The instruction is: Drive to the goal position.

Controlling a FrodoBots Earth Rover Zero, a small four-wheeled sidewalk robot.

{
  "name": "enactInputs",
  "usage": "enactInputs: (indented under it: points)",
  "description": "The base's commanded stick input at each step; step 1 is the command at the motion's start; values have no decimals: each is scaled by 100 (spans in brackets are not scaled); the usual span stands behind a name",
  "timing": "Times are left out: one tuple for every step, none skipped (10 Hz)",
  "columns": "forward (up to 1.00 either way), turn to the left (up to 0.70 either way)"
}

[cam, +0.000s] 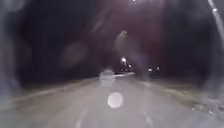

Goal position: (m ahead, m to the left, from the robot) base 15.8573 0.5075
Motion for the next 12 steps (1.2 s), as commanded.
enactInputs:
  points:
    - [100,0]
    - [100,0]
    - [100,0]
    - [100,0]
    - [100,0]
    - [100,0]
    - [100,0]
    - [100,0]
    - [100,0]
    - [100,0]
    - [100,0]
    - [100,0]
